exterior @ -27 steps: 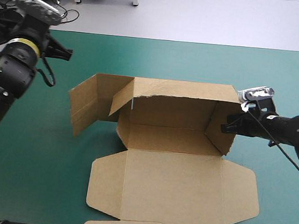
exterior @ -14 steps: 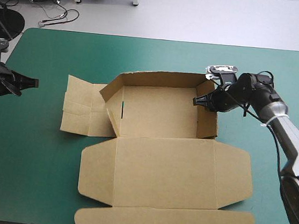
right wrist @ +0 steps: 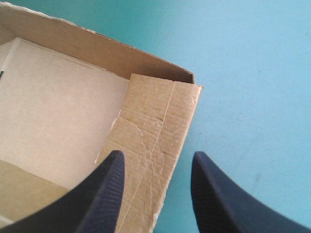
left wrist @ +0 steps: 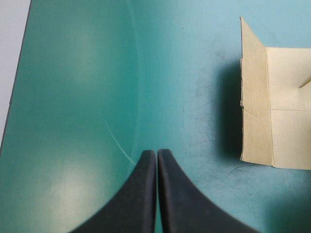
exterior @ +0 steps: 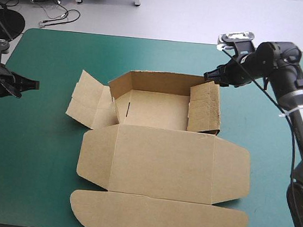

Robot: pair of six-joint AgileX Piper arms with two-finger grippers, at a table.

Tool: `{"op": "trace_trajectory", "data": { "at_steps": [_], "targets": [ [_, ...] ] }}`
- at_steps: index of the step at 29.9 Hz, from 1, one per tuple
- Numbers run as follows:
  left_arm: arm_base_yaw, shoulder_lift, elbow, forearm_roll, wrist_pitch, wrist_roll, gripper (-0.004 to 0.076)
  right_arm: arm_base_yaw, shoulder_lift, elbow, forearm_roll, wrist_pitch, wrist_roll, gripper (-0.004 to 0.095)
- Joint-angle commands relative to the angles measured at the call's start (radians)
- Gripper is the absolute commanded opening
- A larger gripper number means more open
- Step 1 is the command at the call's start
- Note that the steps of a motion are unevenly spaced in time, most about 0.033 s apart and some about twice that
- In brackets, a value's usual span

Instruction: Fold the box

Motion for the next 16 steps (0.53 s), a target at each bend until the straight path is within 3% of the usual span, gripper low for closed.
{"op": "trace_trajectory", "data": {
  "at_steps": [1, 9, 16],
  "targets": [
    [0.001, -0.026, -0.024, -0.017, -0.04, -0.002, -0.0004, -0.004, -0.099, -0.083, -0.009, 0.066, 0.036, 0.0417],
    [0.001, -0.026, -0.024, -0.057, -0.013, -0.002, -0.0006, -0.004, -0.13, 0.043, -0.015, 0.066, 0.09, 0.0417],
    [0.001, -0.026, -0.024, -0.064, -0.019, -0.002, -0.0006, -0.004, -0.032, 0.141, -0.009, -0.021, 0.091, 0.0417]
  ]
}}
